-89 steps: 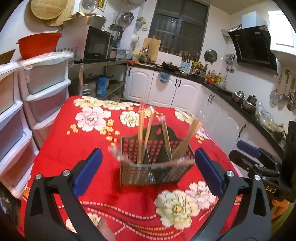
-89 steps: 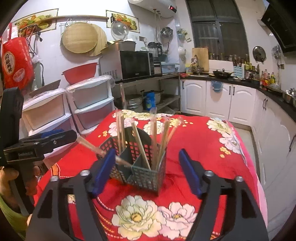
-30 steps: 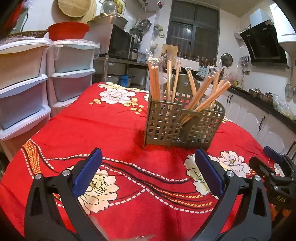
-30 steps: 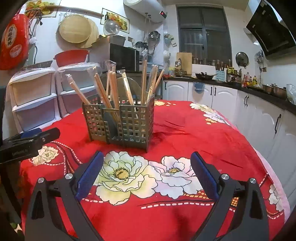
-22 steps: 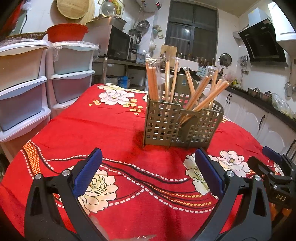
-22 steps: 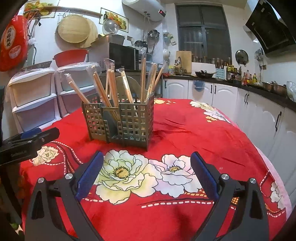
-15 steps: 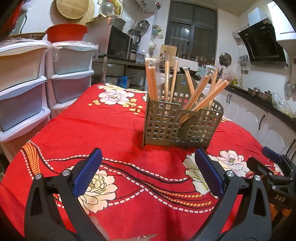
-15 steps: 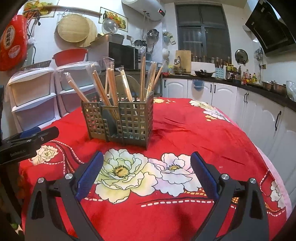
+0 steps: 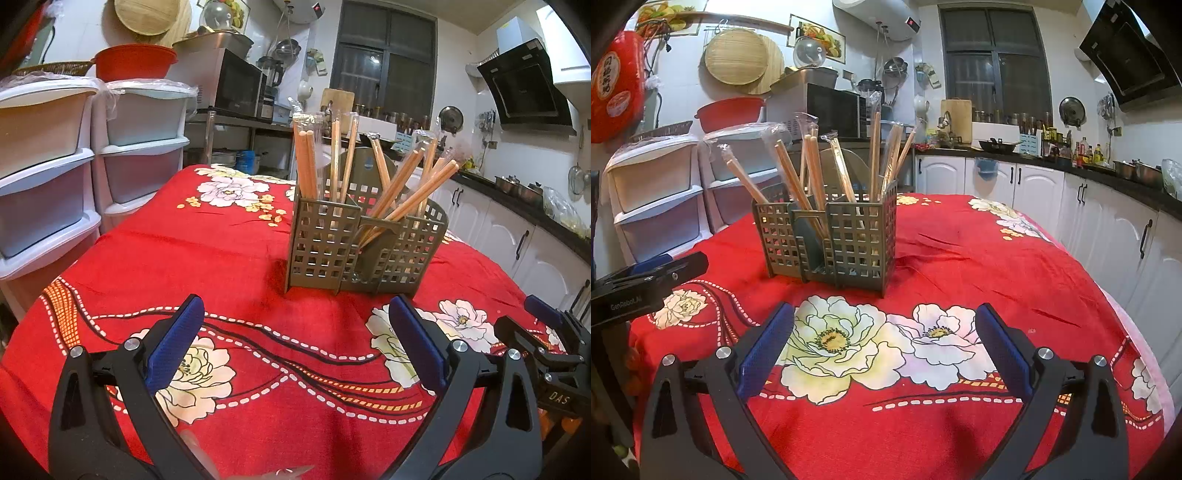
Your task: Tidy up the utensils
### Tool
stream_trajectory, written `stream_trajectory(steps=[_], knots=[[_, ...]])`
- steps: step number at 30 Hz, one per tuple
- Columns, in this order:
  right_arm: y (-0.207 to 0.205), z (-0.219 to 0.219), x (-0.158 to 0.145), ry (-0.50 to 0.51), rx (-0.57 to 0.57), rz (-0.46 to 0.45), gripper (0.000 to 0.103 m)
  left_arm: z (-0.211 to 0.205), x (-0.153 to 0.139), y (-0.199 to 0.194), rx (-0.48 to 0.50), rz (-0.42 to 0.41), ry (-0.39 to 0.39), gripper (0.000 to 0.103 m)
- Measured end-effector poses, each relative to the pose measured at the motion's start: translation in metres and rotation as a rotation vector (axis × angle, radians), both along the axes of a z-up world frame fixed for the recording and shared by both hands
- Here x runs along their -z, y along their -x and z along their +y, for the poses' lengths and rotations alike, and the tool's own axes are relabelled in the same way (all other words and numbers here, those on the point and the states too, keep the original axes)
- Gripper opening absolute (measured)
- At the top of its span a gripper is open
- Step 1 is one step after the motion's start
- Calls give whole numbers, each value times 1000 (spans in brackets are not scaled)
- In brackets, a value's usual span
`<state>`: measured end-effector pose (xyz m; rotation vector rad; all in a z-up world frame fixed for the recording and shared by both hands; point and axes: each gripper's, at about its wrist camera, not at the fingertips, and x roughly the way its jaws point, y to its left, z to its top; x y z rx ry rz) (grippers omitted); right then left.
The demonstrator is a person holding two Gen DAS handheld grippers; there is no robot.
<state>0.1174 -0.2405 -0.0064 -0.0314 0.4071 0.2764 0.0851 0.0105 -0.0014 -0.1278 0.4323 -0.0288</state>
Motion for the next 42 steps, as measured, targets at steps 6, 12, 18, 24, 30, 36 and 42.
stream_trajectory(steps=[6, 12, 18, 24, 30, 36, 42], knots=[[1, 0, 0, -4, 2, 0, 96, 0, -1, 0, 2, -2, -3, 92], [1, -1, -1, -3, 4, 1, 96, 0, -1, 0, 3, -1, -3, 92], [1, -1, -1, -3, 6, 1, 96, 0, -1, -1, 2, -2, -3, 92], [1, -1, 0, -3, 6, 2, 96, 0, -1, 0, 1, -3, -5, 92], [1, -1, 0, -3, 5, 2, 96, 0, -1, 0, 2, -6, -2, 92], [1, -1, 0, 0, 5, 6, 96, 0, -1, 0, 2, -9, -3, 92], [0, 0, 2, 3, 5, 11, 96, 0, -1, 0, 5, -1, 1, 92]])
